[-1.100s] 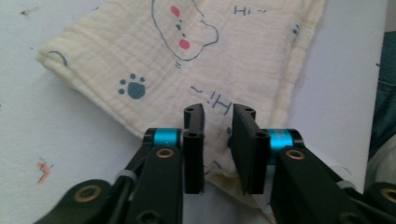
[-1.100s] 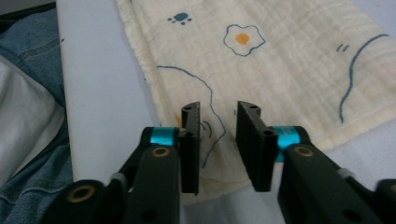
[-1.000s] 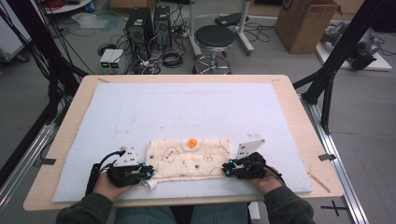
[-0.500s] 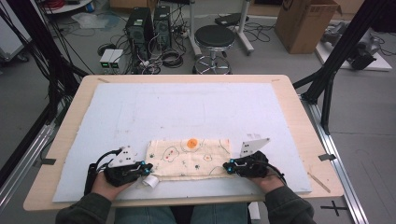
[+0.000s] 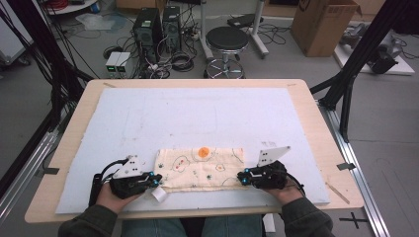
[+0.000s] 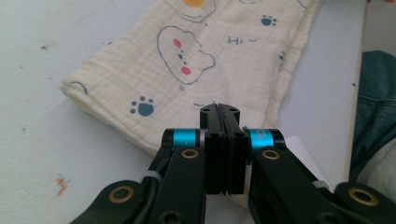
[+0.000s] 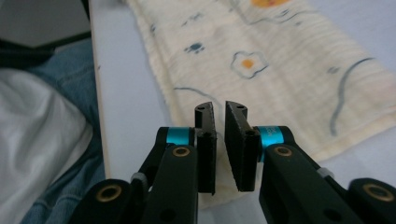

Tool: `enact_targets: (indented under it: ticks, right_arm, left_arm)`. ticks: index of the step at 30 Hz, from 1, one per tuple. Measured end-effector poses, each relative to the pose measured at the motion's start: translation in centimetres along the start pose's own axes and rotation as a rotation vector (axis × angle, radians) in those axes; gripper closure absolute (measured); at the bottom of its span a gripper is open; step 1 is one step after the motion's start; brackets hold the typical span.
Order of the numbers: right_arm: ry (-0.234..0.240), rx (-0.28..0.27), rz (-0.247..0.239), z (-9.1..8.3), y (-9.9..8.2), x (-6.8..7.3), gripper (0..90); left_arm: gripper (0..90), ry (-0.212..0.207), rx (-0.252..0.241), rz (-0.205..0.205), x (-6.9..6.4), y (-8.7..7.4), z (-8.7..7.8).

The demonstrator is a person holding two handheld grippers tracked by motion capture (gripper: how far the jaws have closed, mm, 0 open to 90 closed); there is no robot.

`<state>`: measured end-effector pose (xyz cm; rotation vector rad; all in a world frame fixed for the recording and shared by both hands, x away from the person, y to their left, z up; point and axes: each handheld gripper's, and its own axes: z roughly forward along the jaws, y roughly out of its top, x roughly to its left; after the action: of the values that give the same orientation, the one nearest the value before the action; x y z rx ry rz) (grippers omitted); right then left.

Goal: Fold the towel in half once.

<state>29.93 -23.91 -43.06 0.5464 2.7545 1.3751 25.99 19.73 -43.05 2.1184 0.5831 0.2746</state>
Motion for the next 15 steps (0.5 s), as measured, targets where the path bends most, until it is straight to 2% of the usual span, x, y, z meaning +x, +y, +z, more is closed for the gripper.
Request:
enact_targets:
  ticks: [2, 5, 8, 10, 13, 15]
  right_arm:
    - [0.004, 0.026, -0.018, 0.3, 0.0, 0.3, 83.7]
    - [0.015, 0.032, -0.026, 0.5, 0.1, 0.3, 82.5]
    - [0.021, 0.046, -0.033, 0.8, 0.1, 0.5, 73.0]
    - [0.019, 0.072, -0.045, 1.2, 0.1, 0.6, 71.0]
    - [0.006, 0.105, -0.065, 1.6, 0.0, 0.7, 72.6]
    - [0.009, 0.110, -0.064, 1.6, 0.1, 0.7, 80.2]
  left_arm:
    - [88.5, -0.007, -0.001, 0.000, -0.1, 0.0, 0.0]
    - [88.5, -0.021, 0.003, 0.004, -0.1, -0.1, -0.1]
    - [88.6, -0.044, 0.026, 0.004, -0.2, -0.2, 0.2]
    - [88.5, -0.055, 0.050, 0.009, -0.3, -0.3, 0.4]
    - [88.5, -0.064, 0.074, 0.011, -0.2, -0.5, 0.6]
    - [88.5, -0.057, 0.069, 0.004, -0.1, -0.5, 0.6]
